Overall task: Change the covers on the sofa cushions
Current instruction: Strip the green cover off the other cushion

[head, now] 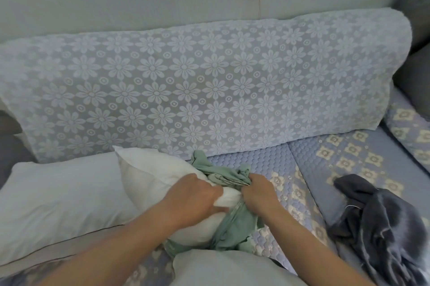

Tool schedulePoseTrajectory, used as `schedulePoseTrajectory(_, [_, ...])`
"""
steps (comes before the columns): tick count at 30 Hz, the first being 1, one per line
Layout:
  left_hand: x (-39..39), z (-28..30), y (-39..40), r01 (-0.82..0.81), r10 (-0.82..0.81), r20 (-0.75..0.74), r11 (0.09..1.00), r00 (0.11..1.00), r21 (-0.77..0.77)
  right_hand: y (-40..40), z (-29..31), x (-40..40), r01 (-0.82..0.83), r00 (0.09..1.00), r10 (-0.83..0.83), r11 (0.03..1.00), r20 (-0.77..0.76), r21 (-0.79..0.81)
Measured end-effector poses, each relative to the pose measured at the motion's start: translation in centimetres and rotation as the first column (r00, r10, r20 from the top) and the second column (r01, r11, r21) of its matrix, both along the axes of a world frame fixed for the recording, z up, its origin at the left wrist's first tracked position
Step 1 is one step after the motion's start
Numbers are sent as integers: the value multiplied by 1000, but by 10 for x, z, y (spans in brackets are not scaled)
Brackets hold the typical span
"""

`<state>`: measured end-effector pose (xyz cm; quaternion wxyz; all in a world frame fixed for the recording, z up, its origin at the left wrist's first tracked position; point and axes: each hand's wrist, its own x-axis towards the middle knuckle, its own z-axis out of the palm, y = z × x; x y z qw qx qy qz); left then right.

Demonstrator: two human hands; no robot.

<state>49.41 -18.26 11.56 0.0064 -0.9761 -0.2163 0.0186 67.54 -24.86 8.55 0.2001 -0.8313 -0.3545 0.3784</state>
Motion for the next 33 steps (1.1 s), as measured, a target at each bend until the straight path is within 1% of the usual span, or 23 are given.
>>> schedulePoseTrajectory(1, [-3, 11, 7, -122, 125, 42, 990, 991, -65, -1, -4, 9, -8, 998, 8, 1000, 68, -8])
schedulePoseTrajectory(3, [-21, 35, 27, -335, 356, 63, 917, 932, -215, -9, -14, 35, -6, 974, 23, 997, 227, -74])
schedulePoseTrajectory(4, [-33, 47, 36, -396, 434, 101, 879, 895, -264, -17, -20, 50, 21, 959, 16, 992, 282, -127])
schedulePoseTrajectory(5, [-43, 60, 42, -426, 479, 159, 860, 863, -281, -24, -27, 63, 49, 964, -1, 983, 264, -177])
schedulePoseTrajectory(6, [-49, 70, 44, -410, 478, 256, 869, 840, -275, -29, -32, 75, 76, 983, -40, 977, 178, -199])
schedulePoseTrajectory(7, [-51, 80, 42, -373, 450, 341, 888, 825, -270, -31, -31, 82, 98, 995, -102, 981, -17, -165])
schedulePoseTrajectory(8, [-49, 89, 39, -346, 429, 395, 900, 812, -266, -29, -26, 84, 145, 943, -162, 986, -291, -81])
schedulePoseTrajectory(9, [-43, 96, 36, -335, 412, 426, 909, 805, -247, -27, -19, 84, 209, 815, -163, 978, -557, 20])
schedulePoseTrajectory(10, [-34, 102, 35, -343, 408, 447, 913, 796, -222, -23, -5, 79, 281, 649, -115, 955, -752, 97])
schedulePoseTrajectory(11, [-25, 106, 35, -365, 429, 466, 903, 774, -225, -19, 11, 72, 335, 567, -79, 932, -820, 142])
schedulePoseTrajectory(12, [-17, 107, 39, -383, 465, 491, 885, 736, -265, -17, 22, 64, 381, 556, -68, 907, -828, 181])
schedulePoseTrajectory(13, [-10, 107, 42, -395, 511, 509, 859, 692, -326, -16, 26, 57, 385, 633, -59, 889, -771, 248])
schedulePoseTrajectory(15, [4, 104, 48, -415, 580, 518, 814, 629, -407, -24, 20, 44, 354, 827, -77, 841, -556, 410])
schedulePoseTrajectory(17, [15, 102, 50, -427, 624, 522, 780, 581, -457, -42, 2, 34, 293, 895, -66, 833, -441, 470])
schedulePoseTrajectory(20, [21, 106, 54, -390, 682, 540, 729, 493, -563, -55, -16, 25, 149, 959, -18, 880, -281, 452])
schedulePoseTrajectory(21, [23, 110, 54, -371, 696, 536, 713, 478, -595, -52, -22, 29, 152, 975, -59, 883, -215, 445])
schedulePoseTrajectory(24, [29, 114, 50, -316, 699, 539, 703, 470, -637, -29, -32, 44, 160, 984, -177, 905, 8, 394])
schedulePoseTrajectory(26, [31, 117, 48, -289, 694, 551, 706, 463, -647, -16, -39, 50, 84, 976, -157, 910, 150, 407])
schedulePoseTrajectory(27, [31, 121, 47, -284, 695, 561, 707, 450, -647, -14, -46, 56, 6, 956, -121, 919, 266, 394])
schedulePoseTrajectory(28, [27, 126, 49, -291, 699, 574, 707, 426, -645, -18, -52, 65, -77, 908, -60, 949, 414, 306])
schedulePoseTrajectory(29, [21, 133, 53, -311, 713, 588, 698, 382, -645, -25, -60, 78, -122, 853, 22, 980, 522, 158])
schedulePoseTrajectory(31, [5, 149, 61, -346, 755, 598, 655, 269, -672, -47, -70, 109, -49, 816, 110, 991, 568, -122])
schedulePoseTrajectory(33, [-11, 160, 68, -365, 796, 576, 600, 184, -712, -58, -77, 133, 7, 819, 128, 972, 559, -233])
